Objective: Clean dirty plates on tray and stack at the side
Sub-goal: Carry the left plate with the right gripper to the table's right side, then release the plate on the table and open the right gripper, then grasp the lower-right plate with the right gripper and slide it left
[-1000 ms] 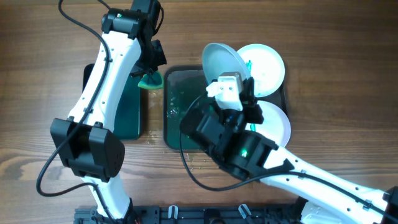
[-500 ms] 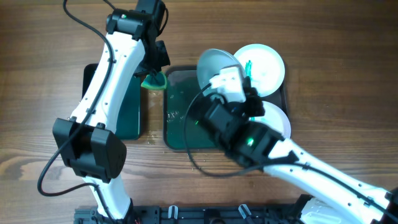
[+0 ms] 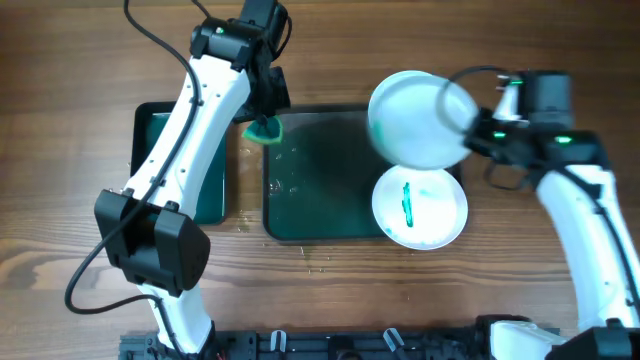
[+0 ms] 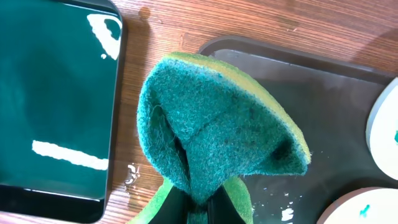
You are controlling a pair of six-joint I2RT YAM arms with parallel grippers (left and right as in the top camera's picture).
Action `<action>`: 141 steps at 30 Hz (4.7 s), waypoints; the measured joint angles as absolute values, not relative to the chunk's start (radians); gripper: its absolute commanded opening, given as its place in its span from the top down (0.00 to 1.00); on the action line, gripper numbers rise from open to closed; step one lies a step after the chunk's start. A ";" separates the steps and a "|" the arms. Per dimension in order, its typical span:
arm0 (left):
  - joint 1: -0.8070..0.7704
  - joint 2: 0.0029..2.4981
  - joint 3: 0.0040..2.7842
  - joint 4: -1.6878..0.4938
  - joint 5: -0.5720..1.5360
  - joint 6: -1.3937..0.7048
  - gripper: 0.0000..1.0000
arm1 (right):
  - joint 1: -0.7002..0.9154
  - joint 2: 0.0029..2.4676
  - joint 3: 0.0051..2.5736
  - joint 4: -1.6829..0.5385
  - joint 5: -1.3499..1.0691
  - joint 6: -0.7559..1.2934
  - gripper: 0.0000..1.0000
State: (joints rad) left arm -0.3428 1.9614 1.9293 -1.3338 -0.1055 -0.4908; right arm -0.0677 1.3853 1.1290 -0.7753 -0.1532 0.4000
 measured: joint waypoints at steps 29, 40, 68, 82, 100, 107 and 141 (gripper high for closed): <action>-0.344 1.961 1.929 -1.328 -0.104 -0.491 0.96 | -0.542 1.649 0.853 -0.358 -0.111 0.446 0.71; -0.344 1.961 1.929 -1.353 -0.104 -0.491 0.96 | -0.539 1.514 0.927 -0.787 -0.337 0.278 0.69; -0.344 1.961 1.929 -1.366 -0.104 -0.468 0.96 | -0.229 1.498 0.780 -0.804 -0.324 0.126 0.87; -0.344 1.961 1.929 -1.366 -0.104 -0.465 0.96 | -0.224 1.498 0.712 -0.716 -0.337 0.126 0.96; -0.344 1.961 1.929 -1.365 -0.092 -0.465 0.96 | 0.074 1.410 0.710 -0.604 -0.448 0.331 0.96; -0.344 1.961 1.929 -1.366 -0.080 -0.465 0.96 | 0.266 1.402 0.711 -0.539 -0.330 0.488 0.96; -0.345 1.963 1.919 -1.342 -0.039 -0.477 0.96 | 0.476 1.824 1.009 -0.420 -0.144 0.762 0.96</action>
State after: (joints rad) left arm -0.3450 1.9625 1.9194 -1.3422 -0.0391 -0.4770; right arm 0.4759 1.8240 1.0088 -0.4202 -0.1444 0.7624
